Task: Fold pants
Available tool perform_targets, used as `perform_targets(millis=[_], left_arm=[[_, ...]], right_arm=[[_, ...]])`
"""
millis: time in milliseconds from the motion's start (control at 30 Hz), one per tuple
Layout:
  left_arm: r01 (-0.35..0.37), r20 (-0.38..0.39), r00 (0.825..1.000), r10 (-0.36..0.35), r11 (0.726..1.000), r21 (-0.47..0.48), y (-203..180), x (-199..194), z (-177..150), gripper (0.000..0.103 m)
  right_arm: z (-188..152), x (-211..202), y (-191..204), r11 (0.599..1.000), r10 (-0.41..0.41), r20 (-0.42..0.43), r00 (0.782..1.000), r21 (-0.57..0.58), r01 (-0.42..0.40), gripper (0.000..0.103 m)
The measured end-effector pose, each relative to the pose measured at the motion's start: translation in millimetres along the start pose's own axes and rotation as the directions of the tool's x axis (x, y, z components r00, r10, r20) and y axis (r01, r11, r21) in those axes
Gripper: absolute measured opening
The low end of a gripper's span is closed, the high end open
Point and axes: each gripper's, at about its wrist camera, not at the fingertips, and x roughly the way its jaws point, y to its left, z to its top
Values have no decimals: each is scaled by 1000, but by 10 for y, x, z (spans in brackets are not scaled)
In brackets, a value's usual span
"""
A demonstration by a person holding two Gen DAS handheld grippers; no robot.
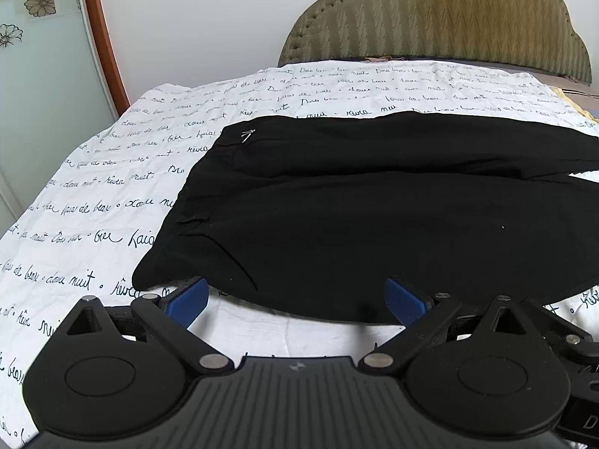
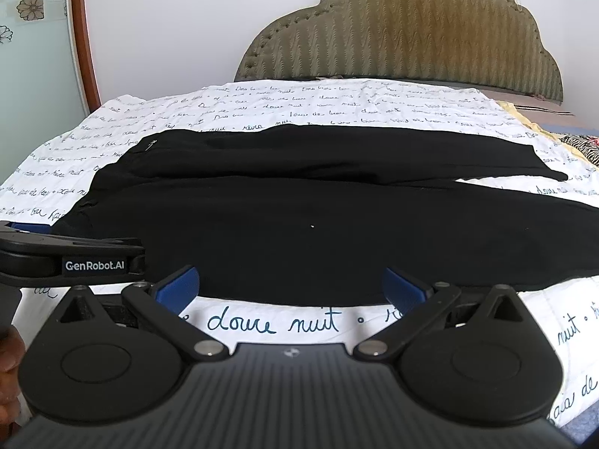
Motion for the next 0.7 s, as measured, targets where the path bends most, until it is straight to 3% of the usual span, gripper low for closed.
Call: perform_targets(millis=[700], left_arm=[[5, -4, 1000, -5, 1000, 6, -30, 11, -7, 101]], right_arm=[[-26, 29, 9, 1000, 8, -3, 1000, -8, -8, 103]])
